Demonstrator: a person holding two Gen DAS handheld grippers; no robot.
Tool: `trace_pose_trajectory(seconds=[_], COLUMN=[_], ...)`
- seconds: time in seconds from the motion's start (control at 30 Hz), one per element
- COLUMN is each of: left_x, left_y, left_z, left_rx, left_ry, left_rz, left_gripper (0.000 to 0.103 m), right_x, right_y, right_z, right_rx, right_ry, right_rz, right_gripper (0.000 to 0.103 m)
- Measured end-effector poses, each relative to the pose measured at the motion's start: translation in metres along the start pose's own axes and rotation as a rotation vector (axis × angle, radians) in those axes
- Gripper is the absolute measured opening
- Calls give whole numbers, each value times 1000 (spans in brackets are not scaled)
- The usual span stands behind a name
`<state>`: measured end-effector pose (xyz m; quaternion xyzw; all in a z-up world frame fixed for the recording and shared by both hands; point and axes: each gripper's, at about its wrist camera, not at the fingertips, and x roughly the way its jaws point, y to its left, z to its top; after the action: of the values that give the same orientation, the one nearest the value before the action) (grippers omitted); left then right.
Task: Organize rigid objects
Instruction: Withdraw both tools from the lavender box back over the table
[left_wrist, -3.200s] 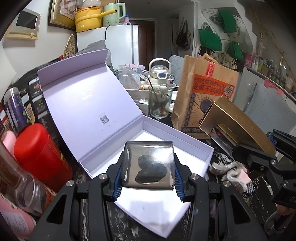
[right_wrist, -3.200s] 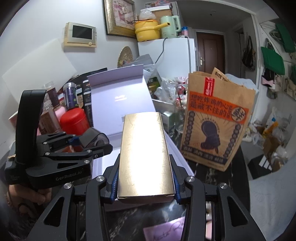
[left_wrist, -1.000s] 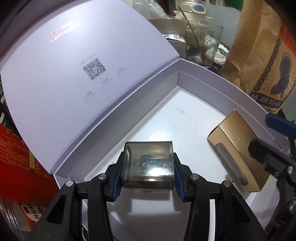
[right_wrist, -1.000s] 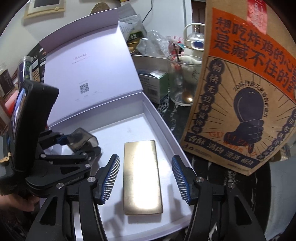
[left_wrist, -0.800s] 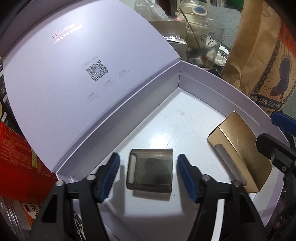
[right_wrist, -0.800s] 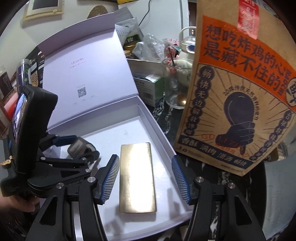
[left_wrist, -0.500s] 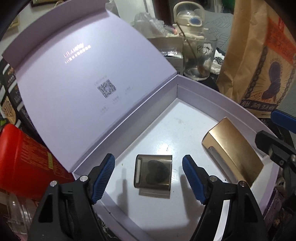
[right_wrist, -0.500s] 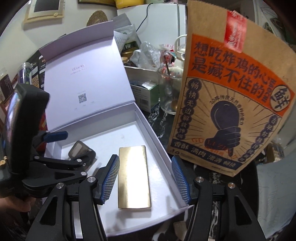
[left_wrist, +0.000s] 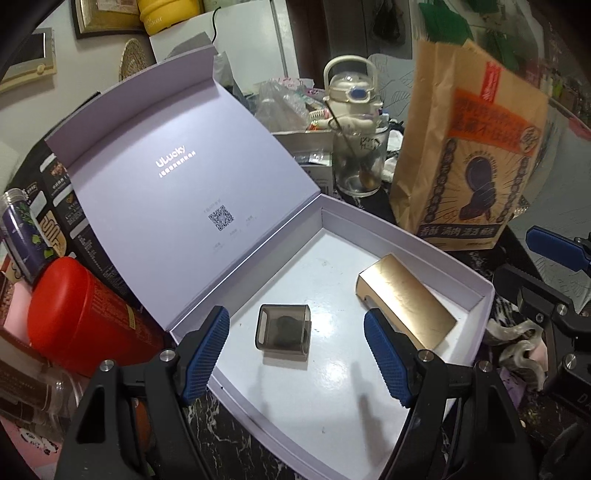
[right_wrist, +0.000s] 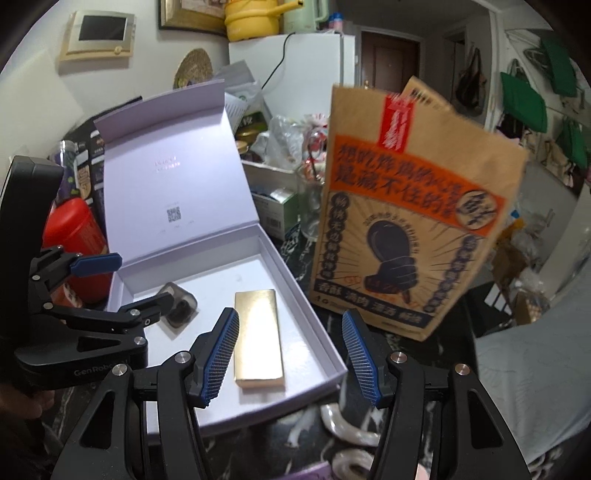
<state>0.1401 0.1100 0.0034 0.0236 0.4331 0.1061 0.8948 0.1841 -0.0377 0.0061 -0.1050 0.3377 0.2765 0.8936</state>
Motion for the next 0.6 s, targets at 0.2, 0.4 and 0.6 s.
trace_pose_trajectory(seconds=[0.2, 0.4, 0.6], left_x=[-34, -68, -100], left_y=[-5, -15, -27], left_z=[-2, -6, -15], left_rx=[5, 12, 30], left_ry=[-55, -121, -170], left_rz=[-8, -26, -70], left_gripper=[75, 75, 75], right_x=[-38, -72, -107], right_y=[2, 6, 9], right_z=[-5, -10, -22], right_rx=[-2, -10, -14], right_ry=[-51, -91, -130], right_rz=[-17, -31, -49], right_gripper=[59, 62, 63])
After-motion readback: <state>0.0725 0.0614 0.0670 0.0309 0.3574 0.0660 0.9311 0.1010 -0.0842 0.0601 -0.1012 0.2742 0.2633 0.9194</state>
